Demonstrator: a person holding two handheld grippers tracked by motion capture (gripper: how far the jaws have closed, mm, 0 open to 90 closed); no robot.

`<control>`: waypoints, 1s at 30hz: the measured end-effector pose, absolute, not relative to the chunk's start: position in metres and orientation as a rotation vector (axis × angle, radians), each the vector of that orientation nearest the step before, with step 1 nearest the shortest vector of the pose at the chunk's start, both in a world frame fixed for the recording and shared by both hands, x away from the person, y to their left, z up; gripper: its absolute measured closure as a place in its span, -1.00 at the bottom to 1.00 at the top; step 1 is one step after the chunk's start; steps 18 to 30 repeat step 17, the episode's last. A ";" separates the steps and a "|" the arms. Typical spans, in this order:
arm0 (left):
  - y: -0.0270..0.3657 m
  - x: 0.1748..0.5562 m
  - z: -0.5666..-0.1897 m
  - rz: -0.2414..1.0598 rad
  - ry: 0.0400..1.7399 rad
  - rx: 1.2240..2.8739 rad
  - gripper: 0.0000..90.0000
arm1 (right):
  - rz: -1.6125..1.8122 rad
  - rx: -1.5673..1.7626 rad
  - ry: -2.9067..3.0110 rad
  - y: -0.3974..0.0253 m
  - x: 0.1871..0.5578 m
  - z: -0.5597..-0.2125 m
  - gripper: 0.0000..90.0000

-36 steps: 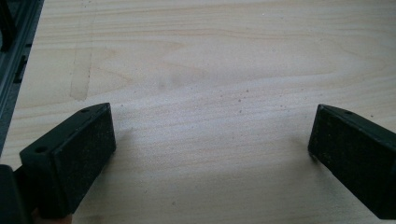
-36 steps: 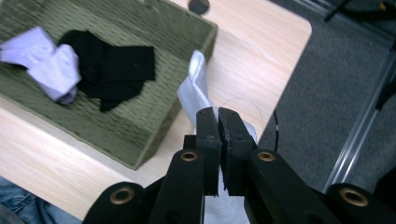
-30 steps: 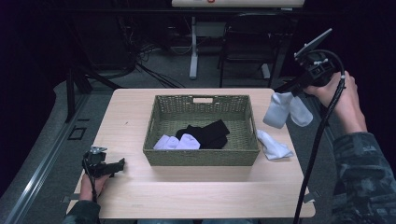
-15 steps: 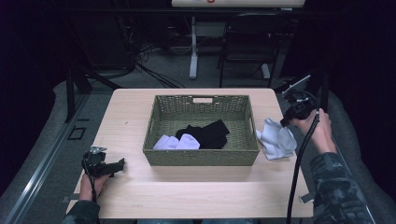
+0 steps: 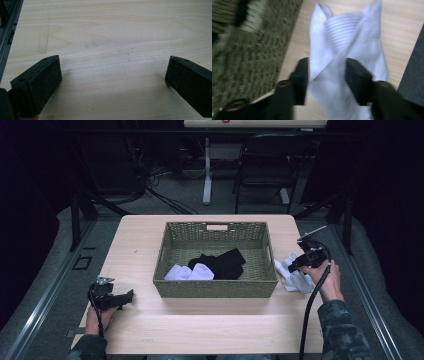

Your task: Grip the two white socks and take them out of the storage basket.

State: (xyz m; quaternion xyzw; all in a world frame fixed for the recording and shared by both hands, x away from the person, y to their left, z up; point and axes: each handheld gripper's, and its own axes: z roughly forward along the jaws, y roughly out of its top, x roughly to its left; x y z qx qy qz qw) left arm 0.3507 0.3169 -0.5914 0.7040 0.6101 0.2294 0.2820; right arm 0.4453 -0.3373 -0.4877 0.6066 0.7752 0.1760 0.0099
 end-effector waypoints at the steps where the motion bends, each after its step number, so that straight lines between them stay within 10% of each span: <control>1: 0.317 0.351 -0.591 0.615 1.635 1.886 -0.99 | 0.590 1.878 2.403 -0.338 0.440 -0.483 -0.07; 8: 0.317 0.351 -0.591 0.615 1.634 1.886 -0.99 | 0.779 1.782 2.373 -0.332 0.400 -0.461 -0.64; 30: 0.317 0.351 -0.592 0.616 1.636 1.882 -0.99 | 0.824 1.690 2.382 -0.310 0.372 -0.462 -0.81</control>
